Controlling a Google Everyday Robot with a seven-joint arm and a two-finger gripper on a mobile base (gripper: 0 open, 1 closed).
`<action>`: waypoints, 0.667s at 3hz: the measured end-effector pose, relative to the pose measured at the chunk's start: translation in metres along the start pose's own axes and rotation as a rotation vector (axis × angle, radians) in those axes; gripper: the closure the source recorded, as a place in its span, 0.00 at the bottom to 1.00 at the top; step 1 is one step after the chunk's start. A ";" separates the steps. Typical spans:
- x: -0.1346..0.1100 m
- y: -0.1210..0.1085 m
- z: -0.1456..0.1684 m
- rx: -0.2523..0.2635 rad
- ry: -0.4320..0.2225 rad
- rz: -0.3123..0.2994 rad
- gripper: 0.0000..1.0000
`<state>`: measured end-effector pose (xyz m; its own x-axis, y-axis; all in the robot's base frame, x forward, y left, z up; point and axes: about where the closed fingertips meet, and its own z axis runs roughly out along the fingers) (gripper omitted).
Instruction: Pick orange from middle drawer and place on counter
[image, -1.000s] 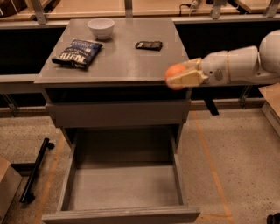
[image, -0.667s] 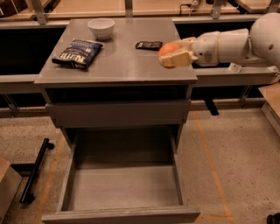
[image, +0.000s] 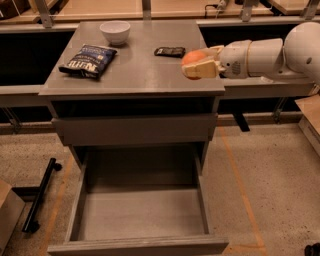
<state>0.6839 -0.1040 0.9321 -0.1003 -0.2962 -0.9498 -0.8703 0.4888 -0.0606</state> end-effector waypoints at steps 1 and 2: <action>0.010 -0.015 0.012 0.091 -0.072 0.010 1.00; 0.002 -0.056 0.032 0.209 -0.168 -0.012 1.00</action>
Offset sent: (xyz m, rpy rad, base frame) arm 0.1324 -0.0182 0.0198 0.2181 -0.3212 -0.3420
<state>0.7482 -0.1055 0.9236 0.0058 -0.1708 -0.9853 -0.7510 0.6498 -0.1171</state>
